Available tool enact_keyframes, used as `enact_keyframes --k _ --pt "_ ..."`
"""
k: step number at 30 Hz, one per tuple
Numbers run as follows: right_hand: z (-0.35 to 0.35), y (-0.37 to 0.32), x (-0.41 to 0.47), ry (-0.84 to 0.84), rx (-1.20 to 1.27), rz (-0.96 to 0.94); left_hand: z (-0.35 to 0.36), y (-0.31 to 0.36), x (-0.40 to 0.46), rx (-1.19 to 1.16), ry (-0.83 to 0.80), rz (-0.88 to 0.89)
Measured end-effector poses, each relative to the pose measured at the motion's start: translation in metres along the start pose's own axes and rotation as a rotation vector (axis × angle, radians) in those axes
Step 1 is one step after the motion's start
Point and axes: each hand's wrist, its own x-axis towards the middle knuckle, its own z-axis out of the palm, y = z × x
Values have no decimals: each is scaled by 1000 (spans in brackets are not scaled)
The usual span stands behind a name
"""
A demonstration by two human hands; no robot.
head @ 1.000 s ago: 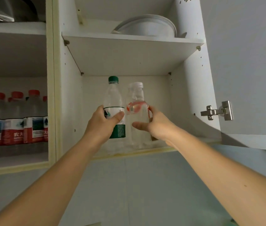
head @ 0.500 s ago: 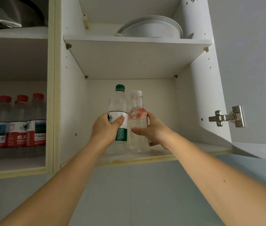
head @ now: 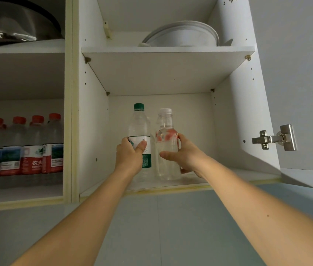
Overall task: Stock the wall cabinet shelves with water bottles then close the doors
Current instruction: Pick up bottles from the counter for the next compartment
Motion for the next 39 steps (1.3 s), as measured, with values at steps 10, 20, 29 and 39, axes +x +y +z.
enact_keyframes --k 10,20,29,39 --pt "0 -8 -8 -8 -51 8 -15 3 -7 7 -58 -11" --pt "16 -18 -102 331 -248 -461 -74 8 -88 -1 -77 352" --pt "79 79 -257 43 -196 -228 -83 -98 -217 -119 -304 186" --pt "147 246 -395 -463 -304 439 -42 -294 -391 163 -762 -325"
